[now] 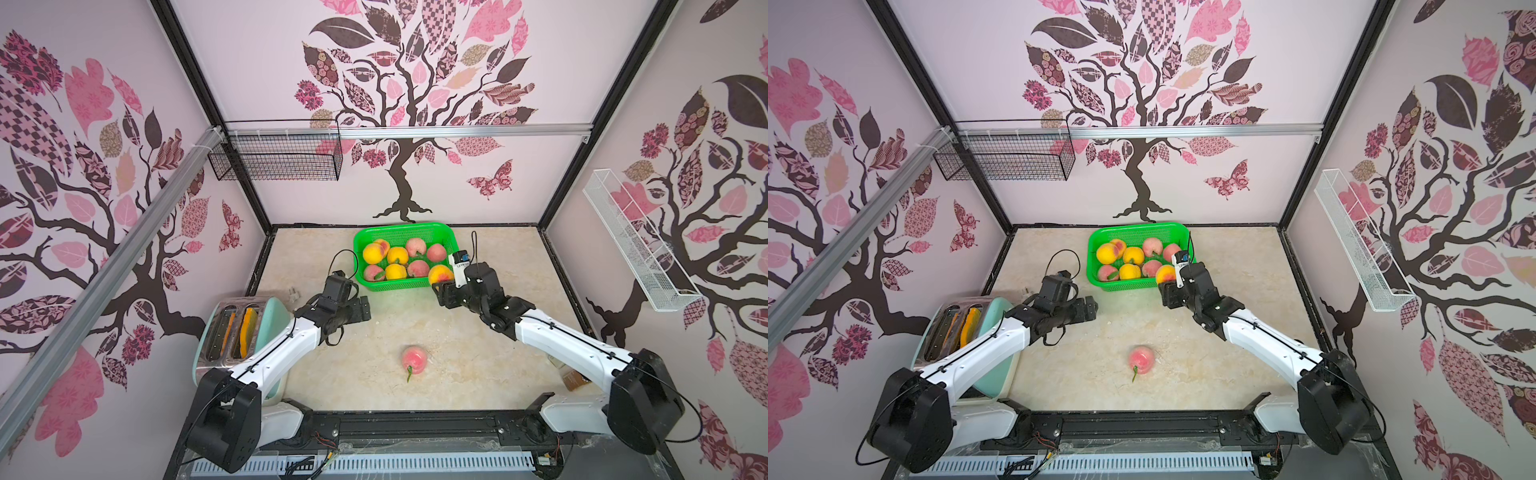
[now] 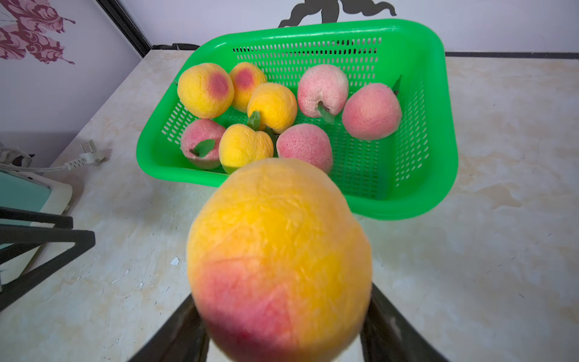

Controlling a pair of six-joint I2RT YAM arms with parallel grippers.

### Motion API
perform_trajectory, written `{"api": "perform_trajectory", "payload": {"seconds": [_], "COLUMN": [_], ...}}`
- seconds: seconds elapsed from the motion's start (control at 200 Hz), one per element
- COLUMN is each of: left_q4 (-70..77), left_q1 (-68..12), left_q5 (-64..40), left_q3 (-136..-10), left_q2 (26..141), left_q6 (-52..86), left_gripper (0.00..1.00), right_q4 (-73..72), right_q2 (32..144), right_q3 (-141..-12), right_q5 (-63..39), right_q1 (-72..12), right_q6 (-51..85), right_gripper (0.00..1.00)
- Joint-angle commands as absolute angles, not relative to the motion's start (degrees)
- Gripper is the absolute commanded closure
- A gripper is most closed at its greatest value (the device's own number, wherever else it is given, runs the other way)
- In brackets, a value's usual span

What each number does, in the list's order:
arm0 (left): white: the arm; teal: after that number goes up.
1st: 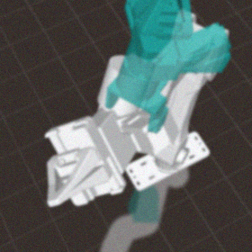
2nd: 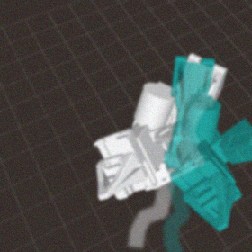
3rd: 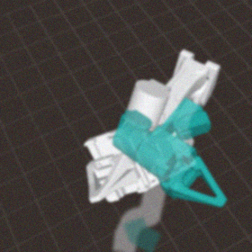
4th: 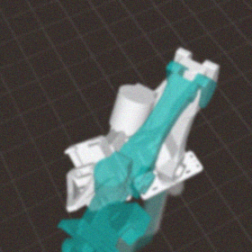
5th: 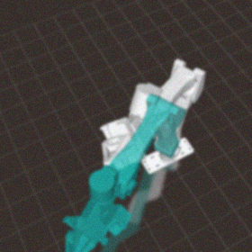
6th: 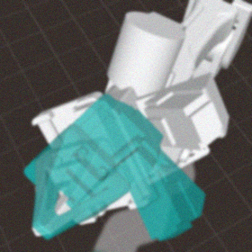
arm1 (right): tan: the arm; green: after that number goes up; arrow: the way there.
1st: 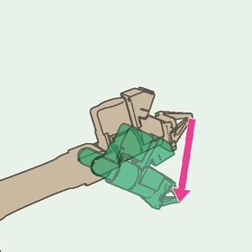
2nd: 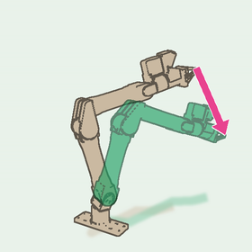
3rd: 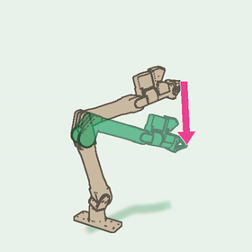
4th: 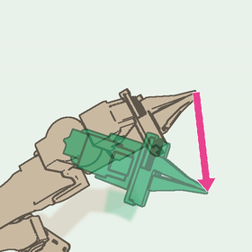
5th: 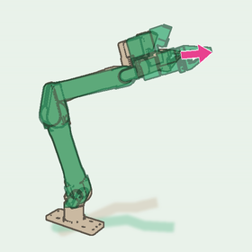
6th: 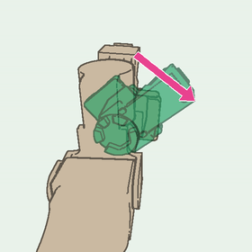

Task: Put the peaches into the basket
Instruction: Place the peach in the basket.

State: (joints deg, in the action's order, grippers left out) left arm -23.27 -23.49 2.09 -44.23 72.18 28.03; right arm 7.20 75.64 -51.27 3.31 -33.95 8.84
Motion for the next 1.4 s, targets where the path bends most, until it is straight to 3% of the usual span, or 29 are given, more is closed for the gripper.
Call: {"api": "perform_trajectory", "payload": {"seconds": [0.0,0.85,1.396], "left_q4": [-23.9,-24.0,-25.6], "left_q1": [-23.2,-23.2,-23.2], "left_q5": [2.1,1.0,1.0], "left_q3": [-43.2,-40.8,-41.0], "left_q2": [70.5,68.8,67.3], "left_q6": [27.4,27.3,27.4], "left_gripper": [0.08,0.08,0.08], "right_q4": [6.8,3.5,5.1], "right_q2": [77.5,91.7,100.2], "right_q3": [-54.5,-67.3,-77.2], "right_q5": [4.4,8.0,6.8], "right_q1": [-34.2,-33.9,-27.9], "right_q6": [8.0,8.1,7.6], "right_gripper": [0.32,0.32,0.31]}}
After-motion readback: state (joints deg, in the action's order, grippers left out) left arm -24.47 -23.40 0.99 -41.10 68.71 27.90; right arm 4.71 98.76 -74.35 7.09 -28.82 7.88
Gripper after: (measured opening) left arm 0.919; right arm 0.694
